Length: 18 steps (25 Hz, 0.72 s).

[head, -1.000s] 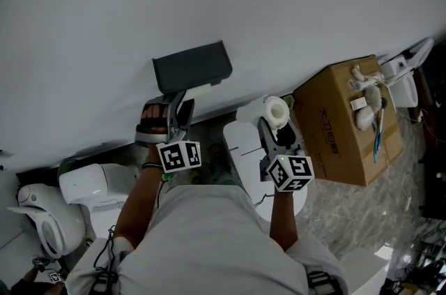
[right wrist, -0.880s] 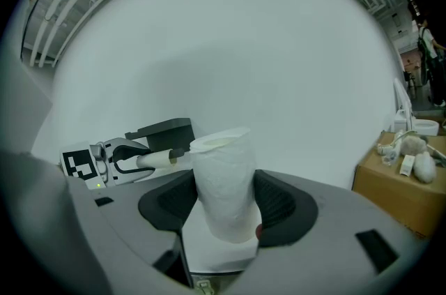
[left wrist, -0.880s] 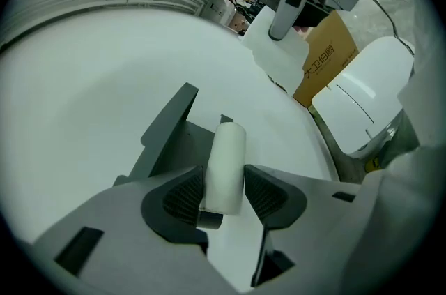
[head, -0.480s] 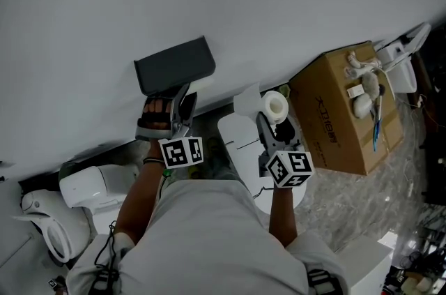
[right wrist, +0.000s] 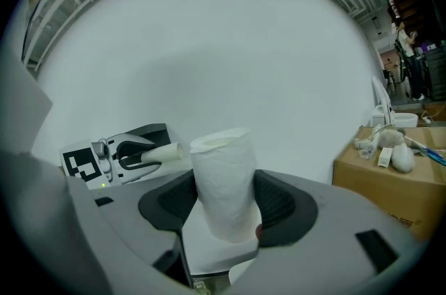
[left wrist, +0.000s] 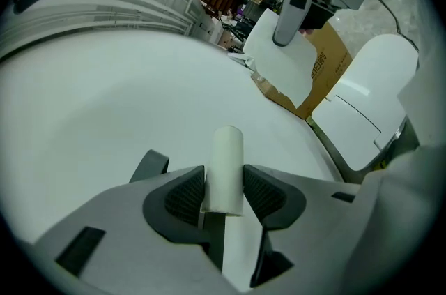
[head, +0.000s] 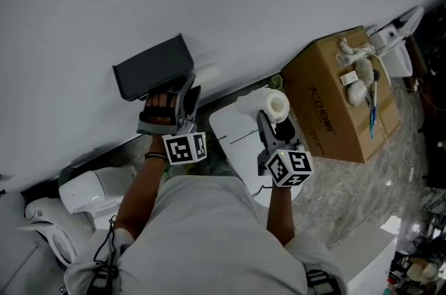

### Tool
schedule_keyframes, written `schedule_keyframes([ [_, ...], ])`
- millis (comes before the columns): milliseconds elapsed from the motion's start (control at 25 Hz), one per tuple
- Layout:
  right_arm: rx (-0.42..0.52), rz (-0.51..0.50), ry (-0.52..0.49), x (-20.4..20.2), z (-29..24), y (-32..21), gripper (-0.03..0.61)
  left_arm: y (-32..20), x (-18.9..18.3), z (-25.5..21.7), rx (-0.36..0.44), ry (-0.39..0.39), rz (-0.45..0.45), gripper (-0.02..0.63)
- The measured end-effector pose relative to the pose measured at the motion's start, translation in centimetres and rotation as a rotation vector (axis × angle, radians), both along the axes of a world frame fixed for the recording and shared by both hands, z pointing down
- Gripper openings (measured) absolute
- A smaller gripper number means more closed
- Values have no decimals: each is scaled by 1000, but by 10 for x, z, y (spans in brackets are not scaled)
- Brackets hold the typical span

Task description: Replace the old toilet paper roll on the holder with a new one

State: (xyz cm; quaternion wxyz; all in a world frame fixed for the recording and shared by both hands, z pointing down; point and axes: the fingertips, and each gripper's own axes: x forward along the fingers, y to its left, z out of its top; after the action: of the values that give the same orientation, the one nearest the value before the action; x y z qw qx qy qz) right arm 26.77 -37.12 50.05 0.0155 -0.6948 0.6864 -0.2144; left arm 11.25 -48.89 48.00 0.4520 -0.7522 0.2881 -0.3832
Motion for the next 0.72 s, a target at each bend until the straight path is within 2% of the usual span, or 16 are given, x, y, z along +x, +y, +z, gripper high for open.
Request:
schedule_keyframes([
  [400, 2, 36, -19, 16, 0, 9, 264, 28, 58, -19, -38, 91, 162, 193],
  [560, 17, 35, -48, 16, -3, 7, 264, 52, 61, -20, -154, 169, 211, 192],
  [720, 21, 26, -64, 11, -3, 5, 264, 69, 45, -15, -281, 242, 222, 192],
])
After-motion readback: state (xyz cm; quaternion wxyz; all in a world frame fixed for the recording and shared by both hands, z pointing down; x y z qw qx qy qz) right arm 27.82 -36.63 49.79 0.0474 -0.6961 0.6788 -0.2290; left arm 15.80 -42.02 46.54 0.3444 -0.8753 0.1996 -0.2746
